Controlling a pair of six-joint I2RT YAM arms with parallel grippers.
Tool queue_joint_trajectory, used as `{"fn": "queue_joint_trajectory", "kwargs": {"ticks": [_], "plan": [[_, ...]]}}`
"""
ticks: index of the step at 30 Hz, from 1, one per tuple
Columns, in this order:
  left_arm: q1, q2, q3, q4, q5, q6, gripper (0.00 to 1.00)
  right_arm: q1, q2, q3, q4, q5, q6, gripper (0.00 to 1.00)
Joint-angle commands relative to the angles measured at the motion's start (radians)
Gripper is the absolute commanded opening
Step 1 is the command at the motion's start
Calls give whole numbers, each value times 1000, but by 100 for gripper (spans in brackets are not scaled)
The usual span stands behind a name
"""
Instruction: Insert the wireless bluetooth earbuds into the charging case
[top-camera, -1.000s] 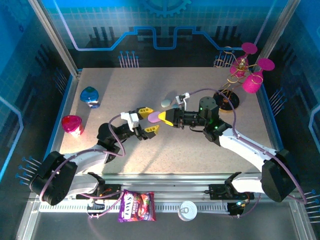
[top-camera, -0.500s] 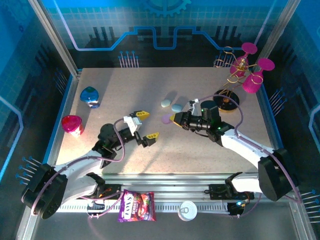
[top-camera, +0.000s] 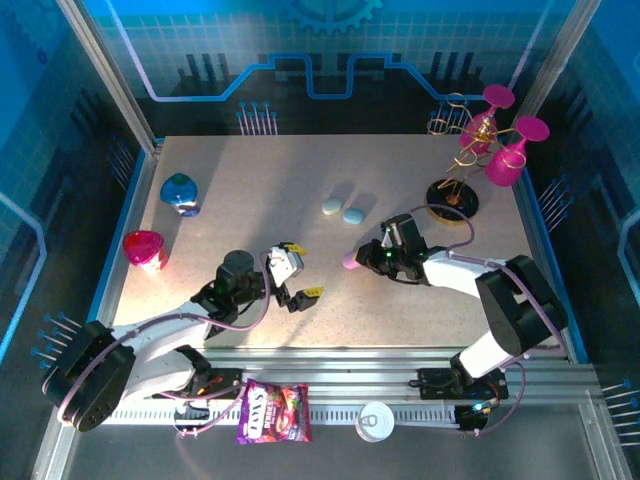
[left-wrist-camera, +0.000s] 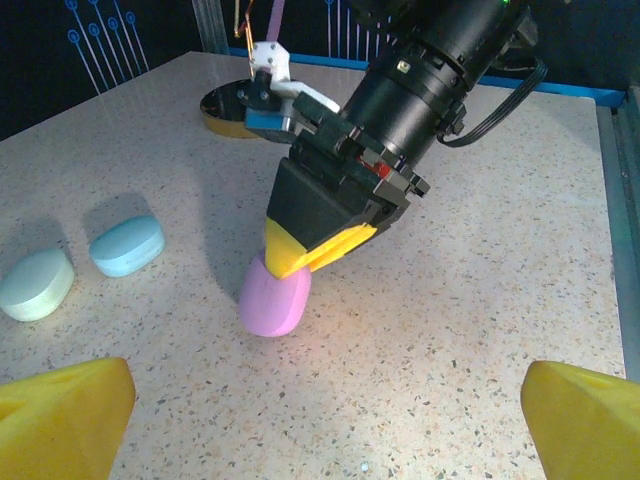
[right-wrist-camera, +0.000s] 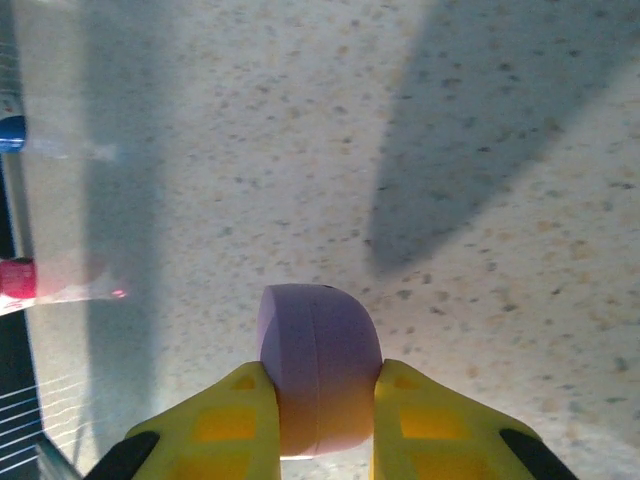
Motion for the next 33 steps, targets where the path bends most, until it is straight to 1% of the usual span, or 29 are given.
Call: {"fn": "queue_joint_trajectory", "kwargs": {"ticks": [1,4,9,14,18,21,23,26,29,31,33], "plan": [[-5,-7,28,-13,-10,21,99,-17,31,-17,27,24,-21,20],[-5,-12,23,-6,-13,18,99,-18,41,-22,34,26,-20,27],[-5,-12,25,0,-14,16,99,-24,35,-28,34,27,-19,43],[-5,-13,26,6,-18,13,99,-28,19,-28,21,38,-27,49],[-1,-16,19,26,-40,-3,99,-29,-25,-36,-32,96,-52,59],[20,-18,14,54,-73,-48,99,-30,-94,-37,-95,169,-117,71],[42,-29,13,60,-125,-81,99,-30,-157,-43,-131,235,-201,82],[72,-63,15,50,-230,-104,99,-32,-276,-52,-183,365,-324,93],[104,-101,31,4,-360,-115,99,-35,-404,-83,-175,485,-471,99],[122,-119,49,-64,-442,-93,99,-36,-483,-123,-112,559,-598,100],[141,-120,65,-126,-523,-65,99,-51,-528,-159,-48,620,-716,100]]}}
